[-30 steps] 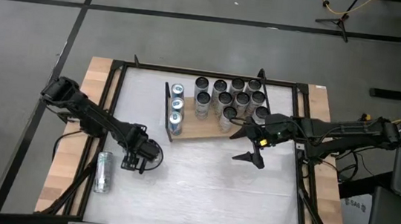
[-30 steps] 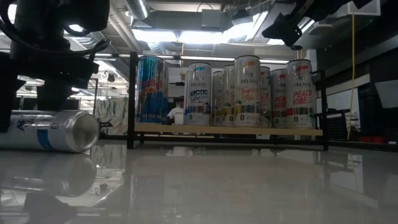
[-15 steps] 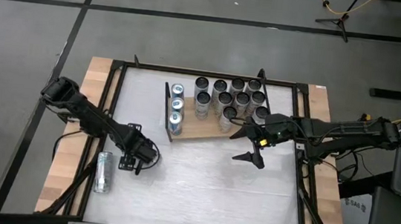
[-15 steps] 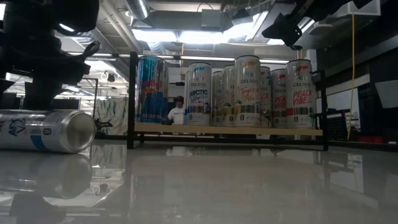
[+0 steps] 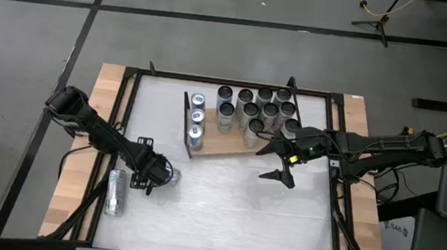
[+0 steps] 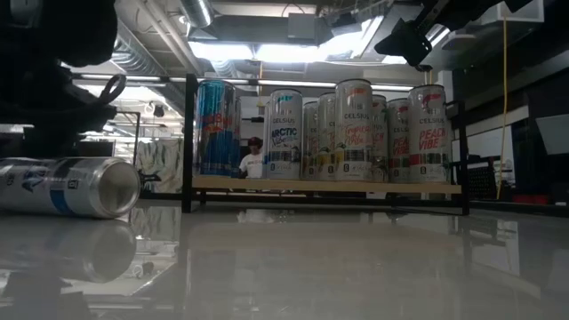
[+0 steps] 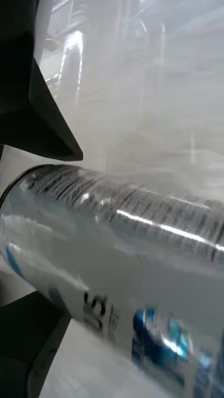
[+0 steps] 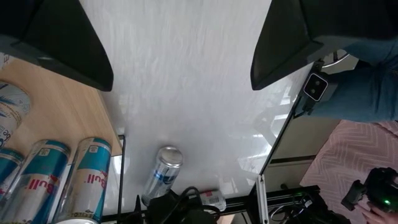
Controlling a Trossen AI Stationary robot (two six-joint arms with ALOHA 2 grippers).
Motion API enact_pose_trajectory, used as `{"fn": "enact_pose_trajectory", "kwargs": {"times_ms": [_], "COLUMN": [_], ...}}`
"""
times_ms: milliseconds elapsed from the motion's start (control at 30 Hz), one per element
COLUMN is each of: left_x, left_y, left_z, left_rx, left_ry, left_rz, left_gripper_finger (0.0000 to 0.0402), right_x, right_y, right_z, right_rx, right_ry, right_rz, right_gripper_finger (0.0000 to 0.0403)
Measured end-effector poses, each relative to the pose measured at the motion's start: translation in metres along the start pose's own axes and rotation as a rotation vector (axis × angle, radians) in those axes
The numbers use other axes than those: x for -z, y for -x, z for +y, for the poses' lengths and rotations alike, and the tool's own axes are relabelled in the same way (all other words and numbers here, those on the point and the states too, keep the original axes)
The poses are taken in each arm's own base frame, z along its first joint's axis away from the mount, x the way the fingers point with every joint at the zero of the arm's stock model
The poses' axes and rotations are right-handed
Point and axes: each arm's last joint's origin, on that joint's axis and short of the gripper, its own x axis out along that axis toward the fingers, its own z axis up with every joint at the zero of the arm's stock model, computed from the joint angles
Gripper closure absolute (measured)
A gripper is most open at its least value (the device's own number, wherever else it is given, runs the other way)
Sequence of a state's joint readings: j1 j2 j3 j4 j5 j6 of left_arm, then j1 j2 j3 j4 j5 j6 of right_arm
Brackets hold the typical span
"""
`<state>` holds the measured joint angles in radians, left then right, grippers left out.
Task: Place canned beverage on shelf
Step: Put the white-blue soda can on the shelf aligned with the other white-blue soda can
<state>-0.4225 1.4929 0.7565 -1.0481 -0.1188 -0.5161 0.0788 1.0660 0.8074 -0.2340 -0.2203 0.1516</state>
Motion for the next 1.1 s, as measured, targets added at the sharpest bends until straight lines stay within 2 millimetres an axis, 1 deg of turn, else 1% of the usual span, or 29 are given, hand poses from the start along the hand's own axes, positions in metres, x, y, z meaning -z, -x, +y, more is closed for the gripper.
{"fn": "enact_pose_trajectory", "kwargs": {"times_ms": [400, 500, 667, 733, 833, 967, 1100], "left_x": [-0.003, -0.003, -0.002, -0.003, -0.005, -0.006, -0.003], "left_y": [0.000, 0.000, 0.002, 0.007, 0.019, 0.039, 0.064], "left_z": [-0.002, -0.002, -0.003, -0.003, -0.003, -0.001, 0.004], "left_rx": [0.025, 0.044, 0.074, 0.087, 0.087, 0.068, 0.043], "left_ry": [0.002, 0.003, 0.006, 0.006, 0.008, 0.006, 0.001], "left_rz": [-0.028, -0.017, 0.004, 0.014, 0.028, 0.062, 0.129], "left_gripper_finger": [0.0083, 0.0098, 0.0139, 0.0152, 0.0159, 0.0158, 0.0157], "right_x": [0.000, 0.000, 0.000, 0.000, 0.000, 0.000, 0.000], "right_y": [0.000, 0.000, 0.000, 0.000, 0.000, 0.000, 0.000], "right_z": [0.000, 0.000, 0.000, 0.000, 0.000, 0.000, 0.000], "right_rx": [0.000, 0.000, 0.000, 0.000, 0.000, 0.000, 0.000], "right_ry": [0.000, 0.000, 0.000, 0.000, 0.000, 0.000, 0.000], "right_rz": [0.000, 0.000, 0.000, 0.000, 0.000, 0.000, 0.000], "right_gripper_finger": [0.0027, 0.0027, 0.0027, 0.0026, 0.0027, 0.0027, 0.0027]}}
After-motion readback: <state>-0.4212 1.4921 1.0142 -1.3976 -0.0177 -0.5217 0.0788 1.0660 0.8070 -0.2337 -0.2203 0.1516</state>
